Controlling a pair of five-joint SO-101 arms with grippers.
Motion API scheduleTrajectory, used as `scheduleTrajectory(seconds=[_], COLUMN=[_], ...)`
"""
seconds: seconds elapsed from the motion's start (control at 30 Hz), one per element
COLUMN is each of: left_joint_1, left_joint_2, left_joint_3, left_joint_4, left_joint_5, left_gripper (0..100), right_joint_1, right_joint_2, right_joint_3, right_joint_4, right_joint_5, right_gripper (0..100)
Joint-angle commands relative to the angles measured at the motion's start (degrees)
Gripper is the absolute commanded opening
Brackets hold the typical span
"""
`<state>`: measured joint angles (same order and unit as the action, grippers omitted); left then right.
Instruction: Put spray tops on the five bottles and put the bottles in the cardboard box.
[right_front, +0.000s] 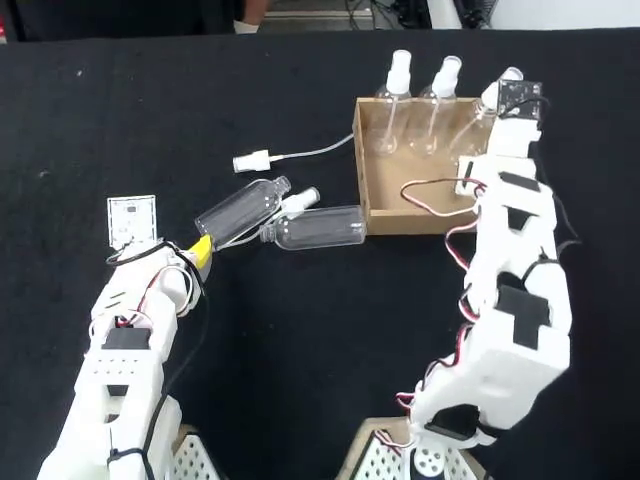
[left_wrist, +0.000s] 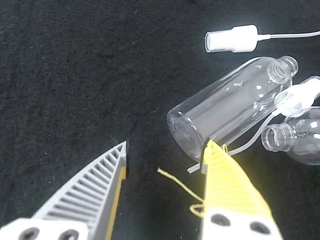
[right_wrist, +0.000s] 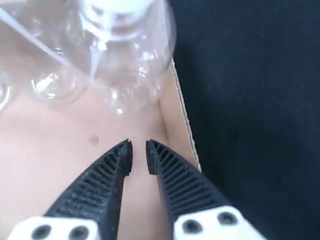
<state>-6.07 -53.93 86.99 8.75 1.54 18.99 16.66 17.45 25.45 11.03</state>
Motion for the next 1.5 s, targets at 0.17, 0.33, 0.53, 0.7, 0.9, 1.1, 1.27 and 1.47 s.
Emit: scheduleTrajectory(seconds=[0.17,0.33,0.53,0.7,0.9,1.1,1.27,1.47], left_joint_1=[0.3,0.3,0.3,0.3,0.3,0.3,0.3,0.3], left_joint_2=[-1.1,-1.1,-1.1,-1.1,-1.1,-1.1,-1.1,-1.1], left_joint_3=[-0.7,-0.7,-0.7,-0.7,-0.7,-0.7,-0.7,-0.7], left_joint_4=[-1.1,-1.1,-1.1,-1.1,-1.1,-1.1,-1.1,-1.1], left_joint_5=[-0.4,-0.4,-0.4,-0.4,-0.4,-0.4,-0.4,-0.4], left_gripper=[24,24,24,24,24,24,24,24], right_joint_1=[0.1,0.1,-1.7,-2.1,-2.7,-3.2,-3.5,-3.5], right_joint_2=[6.9,9.6,11.8,12.2,12.4,12.4,12.4,12.7], right_joint_3=[-10.9,-13.5,-16.4,-16.6,-18.0,-18.4,-18.4,-18.0], right_joint_4=[-1.3,-1.4,-1.4,-1.4,-2.3,-2.3,-2.3,-5.5], right_joint_5=[0.6,0.6,0.6,0.4,0.5,0.3,0.5,0.4], right_gripper=[1.0,1.0,1.0,1.0,1.0,1.0,1.0,1.0])
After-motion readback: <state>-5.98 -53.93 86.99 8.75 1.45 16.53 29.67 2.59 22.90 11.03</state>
